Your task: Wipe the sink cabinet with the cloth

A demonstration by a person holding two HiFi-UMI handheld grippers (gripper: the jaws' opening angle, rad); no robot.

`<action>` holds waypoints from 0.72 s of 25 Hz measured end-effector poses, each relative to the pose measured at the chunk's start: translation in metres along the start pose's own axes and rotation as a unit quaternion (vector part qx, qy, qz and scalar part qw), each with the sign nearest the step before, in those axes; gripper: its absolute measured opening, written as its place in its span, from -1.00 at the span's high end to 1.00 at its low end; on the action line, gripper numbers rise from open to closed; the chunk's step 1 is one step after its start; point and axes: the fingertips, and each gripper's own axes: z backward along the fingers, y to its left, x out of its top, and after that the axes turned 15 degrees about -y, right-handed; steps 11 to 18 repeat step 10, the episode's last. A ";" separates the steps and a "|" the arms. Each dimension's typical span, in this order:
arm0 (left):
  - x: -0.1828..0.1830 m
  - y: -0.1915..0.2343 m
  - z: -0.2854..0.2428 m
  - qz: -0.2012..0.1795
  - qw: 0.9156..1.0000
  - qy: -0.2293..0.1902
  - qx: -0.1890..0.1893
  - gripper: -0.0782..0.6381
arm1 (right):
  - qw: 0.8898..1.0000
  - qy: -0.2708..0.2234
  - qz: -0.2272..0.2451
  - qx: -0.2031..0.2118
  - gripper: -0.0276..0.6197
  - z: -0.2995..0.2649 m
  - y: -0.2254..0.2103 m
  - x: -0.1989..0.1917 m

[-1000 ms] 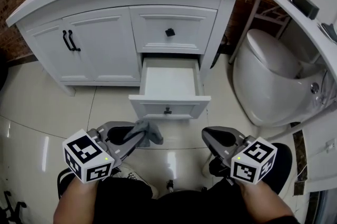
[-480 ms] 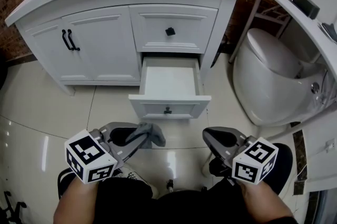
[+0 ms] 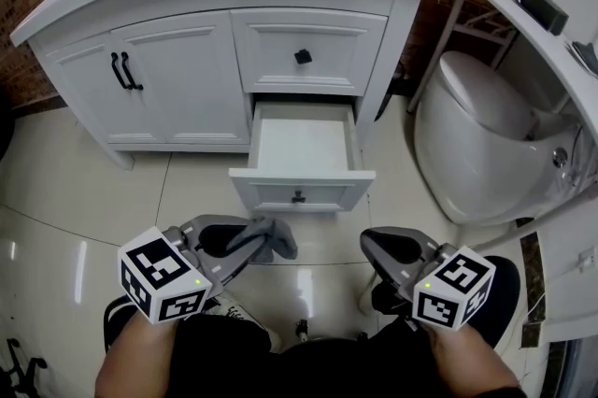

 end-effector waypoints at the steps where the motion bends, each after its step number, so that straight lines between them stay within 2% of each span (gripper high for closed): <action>1: 0.000 0.000 0.000 0.000 1.000 0.001 0.000 0.67 | 1.000 0.000 0.000 0.000 0.90 0.000 0.000 0.000; 18: -0.001 0.002 -0.003 0.001 1.000 0.002 0.001 0.67 | 1.000 0.003 -0.003 0.004 0.90 0.000 0.001 -0.002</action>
